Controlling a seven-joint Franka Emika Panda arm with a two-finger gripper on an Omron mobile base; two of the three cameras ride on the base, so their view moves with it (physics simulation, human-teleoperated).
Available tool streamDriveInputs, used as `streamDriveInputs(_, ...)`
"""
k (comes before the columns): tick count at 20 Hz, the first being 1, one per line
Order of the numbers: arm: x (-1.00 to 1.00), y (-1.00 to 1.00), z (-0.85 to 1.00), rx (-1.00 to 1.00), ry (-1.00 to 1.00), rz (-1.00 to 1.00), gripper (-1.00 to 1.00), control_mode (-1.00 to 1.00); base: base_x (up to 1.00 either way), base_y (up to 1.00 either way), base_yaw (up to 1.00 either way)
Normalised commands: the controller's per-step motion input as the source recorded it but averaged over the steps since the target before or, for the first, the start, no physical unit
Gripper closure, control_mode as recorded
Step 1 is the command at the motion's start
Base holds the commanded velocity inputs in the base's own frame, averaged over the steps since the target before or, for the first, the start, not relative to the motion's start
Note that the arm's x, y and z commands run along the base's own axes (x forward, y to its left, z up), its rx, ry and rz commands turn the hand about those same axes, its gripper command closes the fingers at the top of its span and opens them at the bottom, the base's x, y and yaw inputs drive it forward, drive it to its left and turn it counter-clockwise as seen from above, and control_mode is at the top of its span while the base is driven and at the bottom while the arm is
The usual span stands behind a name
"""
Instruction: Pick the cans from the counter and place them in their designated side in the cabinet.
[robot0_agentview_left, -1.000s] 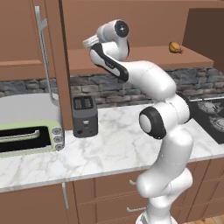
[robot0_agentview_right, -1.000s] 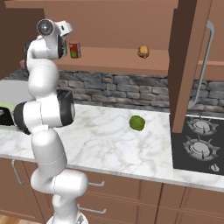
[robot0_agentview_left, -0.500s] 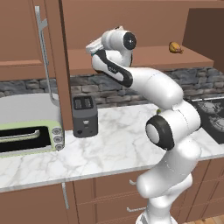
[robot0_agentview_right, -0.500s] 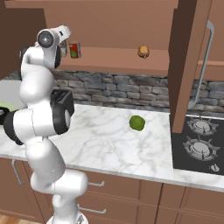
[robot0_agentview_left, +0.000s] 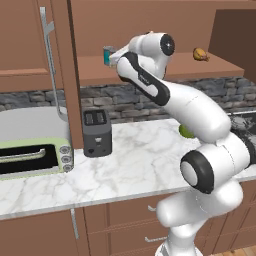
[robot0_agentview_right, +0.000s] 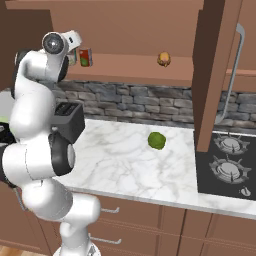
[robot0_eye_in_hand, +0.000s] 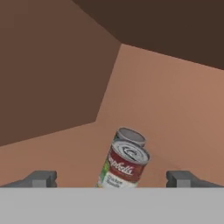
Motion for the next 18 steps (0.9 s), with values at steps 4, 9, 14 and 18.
streamDriveInputs(4,-0.97,-0.15,-0.09,0.00,-0.06,0.08,-1.00,-1.00,0.00,0.00,0.00)
streamDriveInputs(9,-1.00,-0.13,-0.14,0.00,-0.12,0.09,-1.00,-1.00,0.00,0.00,0.00)
streamDriveInputs(14,-1.00,-0.16,-0.07,-0.01,-0.05,0.07,-1.00,-1.00,0.00,0.00,0.00)
streamDriveInputs(18,-1.00,-0.16,-0.07,-0.03,0.00,0.06,-1.00,-1.00,0.00,0.00,0.00)
